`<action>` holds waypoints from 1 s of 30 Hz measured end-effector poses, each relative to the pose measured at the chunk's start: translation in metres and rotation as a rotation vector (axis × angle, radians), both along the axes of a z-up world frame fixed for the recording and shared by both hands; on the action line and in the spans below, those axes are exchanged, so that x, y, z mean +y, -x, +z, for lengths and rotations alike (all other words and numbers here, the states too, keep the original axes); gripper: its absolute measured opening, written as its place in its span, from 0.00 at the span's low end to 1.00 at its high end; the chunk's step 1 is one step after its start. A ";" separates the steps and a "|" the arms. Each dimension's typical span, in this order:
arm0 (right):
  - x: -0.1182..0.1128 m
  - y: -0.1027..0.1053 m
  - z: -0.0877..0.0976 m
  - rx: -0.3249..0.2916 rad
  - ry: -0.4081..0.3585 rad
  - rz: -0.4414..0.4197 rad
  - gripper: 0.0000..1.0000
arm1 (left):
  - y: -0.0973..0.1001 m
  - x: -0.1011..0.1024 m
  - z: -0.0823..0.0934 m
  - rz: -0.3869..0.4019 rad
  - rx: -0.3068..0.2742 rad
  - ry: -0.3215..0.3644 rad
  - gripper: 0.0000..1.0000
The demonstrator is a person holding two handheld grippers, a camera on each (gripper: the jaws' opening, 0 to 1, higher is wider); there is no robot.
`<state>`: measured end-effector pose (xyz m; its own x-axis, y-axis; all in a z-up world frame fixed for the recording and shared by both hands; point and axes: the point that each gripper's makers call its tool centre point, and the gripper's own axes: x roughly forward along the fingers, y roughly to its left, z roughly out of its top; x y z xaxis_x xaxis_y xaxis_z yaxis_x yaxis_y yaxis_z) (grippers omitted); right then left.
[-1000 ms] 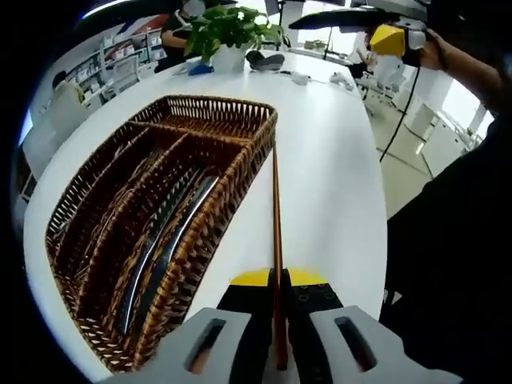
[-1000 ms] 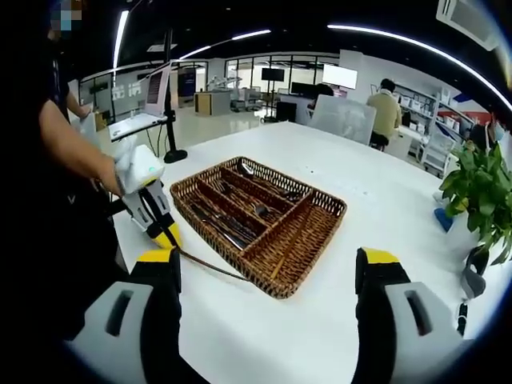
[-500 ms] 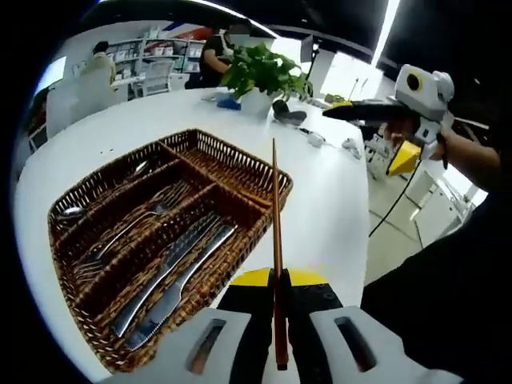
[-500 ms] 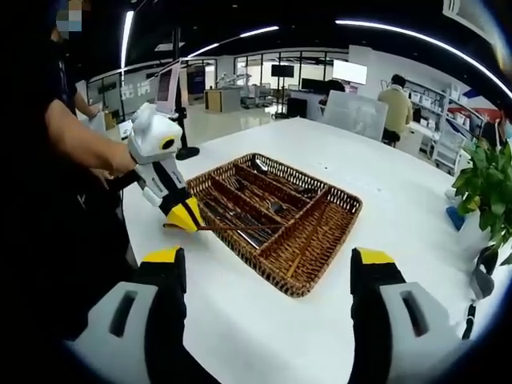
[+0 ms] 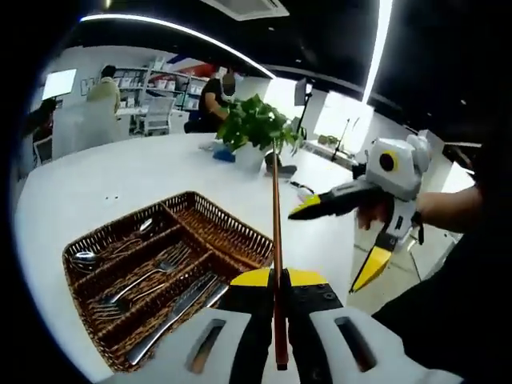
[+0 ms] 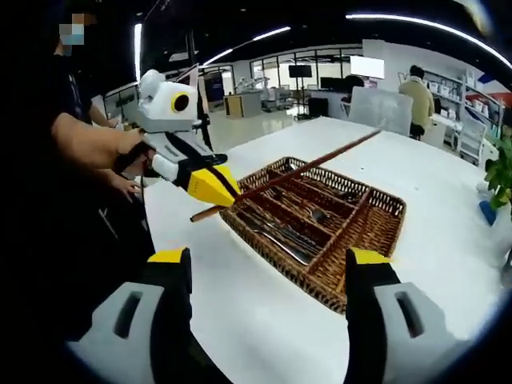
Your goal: Arrange the knives, forks, and spoons in their matching storage slots by inserting each utensil handle-first until every utensil is classified and aligned in the correct compartment
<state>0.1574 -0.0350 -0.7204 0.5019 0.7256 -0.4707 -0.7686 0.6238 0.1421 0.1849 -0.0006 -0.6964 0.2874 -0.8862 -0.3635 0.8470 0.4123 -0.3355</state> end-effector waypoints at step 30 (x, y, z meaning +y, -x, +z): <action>0.045 0.001 0.032 0.074 -0.150 0.048 0.08 | -0.005 -0.013 0.064 0.087 0.015 0.308 0.03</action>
